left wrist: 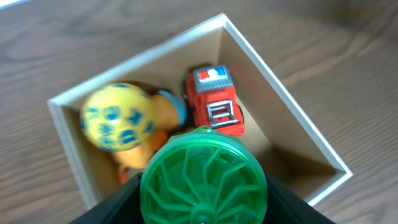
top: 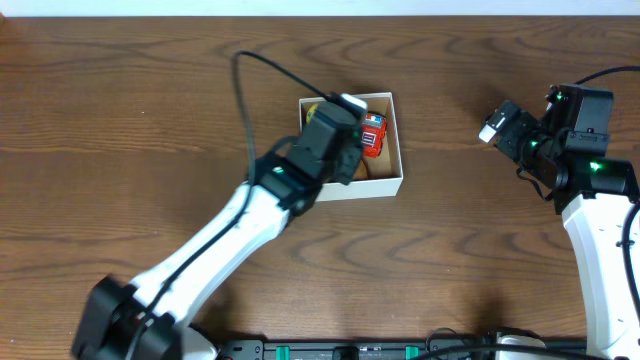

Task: Pack container
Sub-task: 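Place the green ball into the box corner with the left gripper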

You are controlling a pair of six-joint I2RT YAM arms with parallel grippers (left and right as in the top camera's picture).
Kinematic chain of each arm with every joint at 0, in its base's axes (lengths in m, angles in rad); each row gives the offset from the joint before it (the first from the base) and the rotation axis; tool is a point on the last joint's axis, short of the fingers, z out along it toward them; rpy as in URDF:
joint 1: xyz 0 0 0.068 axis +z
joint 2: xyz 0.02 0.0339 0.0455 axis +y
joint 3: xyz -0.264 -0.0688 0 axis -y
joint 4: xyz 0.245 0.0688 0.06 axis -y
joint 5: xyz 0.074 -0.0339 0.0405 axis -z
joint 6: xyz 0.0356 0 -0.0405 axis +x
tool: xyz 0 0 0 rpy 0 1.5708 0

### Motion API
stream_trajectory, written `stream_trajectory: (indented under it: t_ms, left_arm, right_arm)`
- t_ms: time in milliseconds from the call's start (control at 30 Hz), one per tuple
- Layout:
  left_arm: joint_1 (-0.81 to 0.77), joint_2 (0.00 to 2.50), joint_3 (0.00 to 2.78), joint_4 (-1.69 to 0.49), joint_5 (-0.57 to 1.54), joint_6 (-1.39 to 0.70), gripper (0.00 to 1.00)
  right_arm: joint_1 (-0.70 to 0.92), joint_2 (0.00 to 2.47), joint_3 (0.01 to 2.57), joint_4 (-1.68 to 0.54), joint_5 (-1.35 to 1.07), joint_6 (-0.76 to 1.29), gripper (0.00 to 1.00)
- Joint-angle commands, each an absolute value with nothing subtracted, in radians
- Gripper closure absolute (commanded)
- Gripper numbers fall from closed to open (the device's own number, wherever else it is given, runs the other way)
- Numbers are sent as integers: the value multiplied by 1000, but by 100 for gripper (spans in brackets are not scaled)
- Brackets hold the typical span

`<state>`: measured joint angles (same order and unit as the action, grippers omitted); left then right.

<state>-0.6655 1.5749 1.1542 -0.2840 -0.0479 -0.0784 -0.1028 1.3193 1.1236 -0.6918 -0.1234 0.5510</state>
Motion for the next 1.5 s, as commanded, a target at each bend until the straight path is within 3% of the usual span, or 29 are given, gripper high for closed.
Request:
stream_trajectory:
  t_ms: [0,133,167,933,1100,1267,1467]
  left_arm:
    - [-661,1654,1160,-239,-53,-76,35]
    - [-649,1689,1160,-161,-53,-76,4]
    - [-645,1684,1161,-151,-53,-76,2]
    - [-640,1248,1170,-419,-72,-86,2]
    - [-635,1224,1170,-351,-152,-57,2]
    - [-580,1116,1170,-291,-177,-53,2]
    - [-487,936,1169,-384,-176,-57,2]
  right_arm:
    - [-110,1324,1129,-693,-128,553,1]
    - [-110,1324,1129,-693,-128,553,1]
    - [-110,1324,1129,-693,-128,553,1]
    - [-110,1324,1129,-693,-128,553,1]
    - [-110,1324,1129,-693,-128,553,1]
    - [-110,1324,1129,-693,-128,553,1]
    - [-110,1324,1129,-693,-128,553,1]
